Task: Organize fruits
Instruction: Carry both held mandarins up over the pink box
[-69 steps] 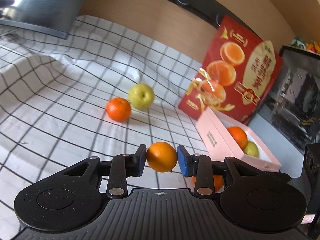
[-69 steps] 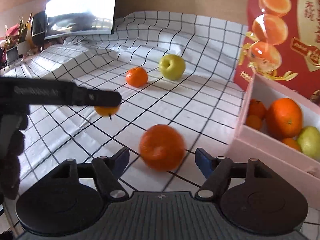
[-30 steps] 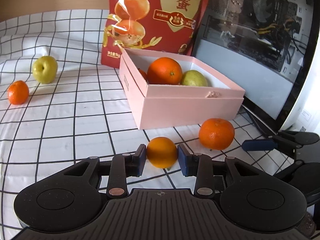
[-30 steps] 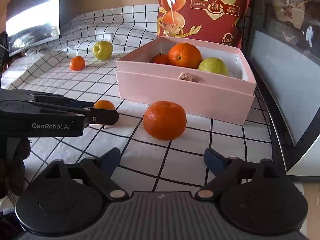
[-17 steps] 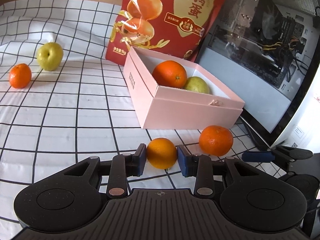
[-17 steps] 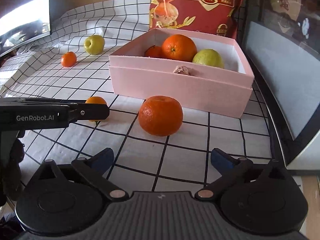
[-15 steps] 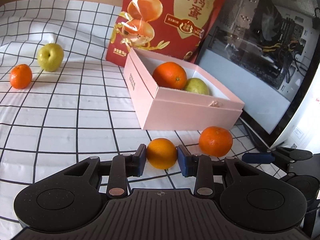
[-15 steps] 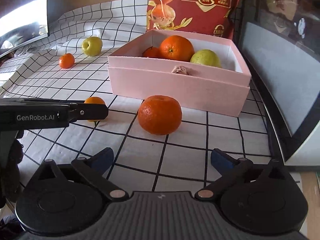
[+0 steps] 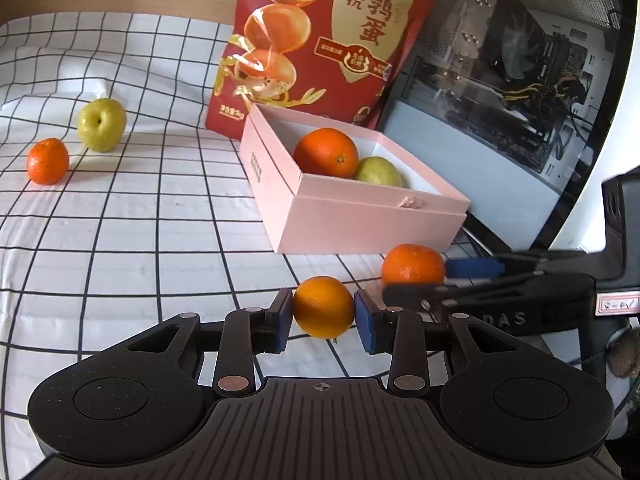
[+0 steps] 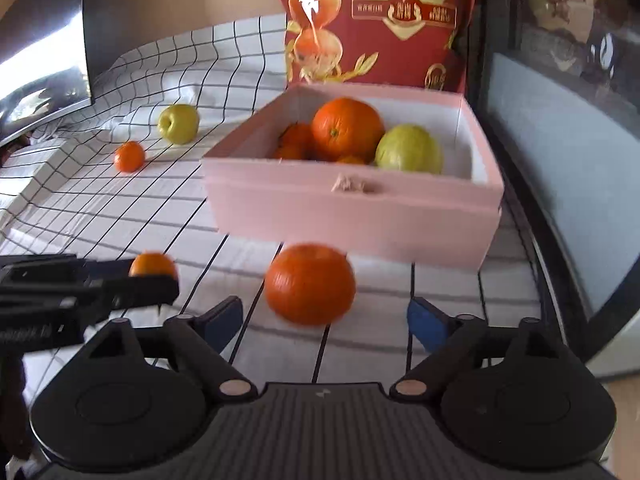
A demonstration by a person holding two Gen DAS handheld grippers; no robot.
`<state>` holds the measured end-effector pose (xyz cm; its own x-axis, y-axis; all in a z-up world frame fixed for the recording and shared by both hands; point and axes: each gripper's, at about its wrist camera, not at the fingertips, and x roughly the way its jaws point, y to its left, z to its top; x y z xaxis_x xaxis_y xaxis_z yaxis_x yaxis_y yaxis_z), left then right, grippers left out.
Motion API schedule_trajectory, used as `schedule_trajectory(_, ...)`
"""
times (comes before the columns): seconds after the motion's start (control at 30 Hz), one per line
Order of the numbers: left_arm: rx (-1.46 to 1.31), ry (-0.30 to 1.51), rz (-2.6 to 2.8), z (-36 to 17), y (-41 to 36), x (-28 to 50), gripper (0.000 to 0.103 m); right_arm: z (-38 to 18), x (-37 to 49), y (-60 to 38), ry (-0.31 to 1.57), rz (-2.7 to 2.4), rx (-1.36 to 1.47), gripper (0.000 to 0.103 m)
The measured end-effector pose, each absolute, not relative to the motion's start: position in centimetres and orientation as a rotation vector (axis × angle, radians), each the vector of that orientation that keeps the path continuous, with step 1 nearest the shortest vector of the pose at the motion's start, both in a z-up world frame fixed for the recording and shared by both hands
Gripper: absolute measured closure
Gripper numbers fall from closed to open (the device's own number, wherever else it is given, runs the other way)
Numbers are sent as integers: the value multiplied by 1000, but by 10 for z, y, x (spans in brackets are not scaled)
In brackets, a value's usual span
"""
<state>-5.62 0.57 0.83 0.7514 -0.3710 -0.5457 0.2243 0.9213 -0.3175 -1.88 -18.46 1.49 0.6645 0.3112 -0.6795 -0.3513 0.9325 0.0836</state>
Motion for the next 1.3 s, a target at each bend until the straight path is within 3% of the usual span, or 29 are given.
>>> schedule_trajectory(0.17,-224,659,-328,6,4,-56,65,13,-11,-174,748,394,-80,27)
schedule_trajectory(0.3,-206,657,-331,8,4,-57,65,10,-6,-171,760,392,-84,49)
schedule_trajectory(0.4,-197,661,-338,8,3,-56,65,12,-8,-173,759,393,-75,54)
schedule_trajectory(0.63,-182,632,-360,28,0,-54,65,30,-21,-179,732,413,-98,55)
schedule_trajectory(0.97,-182,476,-344,105,-9,3,65,143,-8,-180,452,283,-125,55)
schedule_trajectory(1.3,-280,554,-316,92,-10,65,65,203,21,-176,330,183,-152,55)
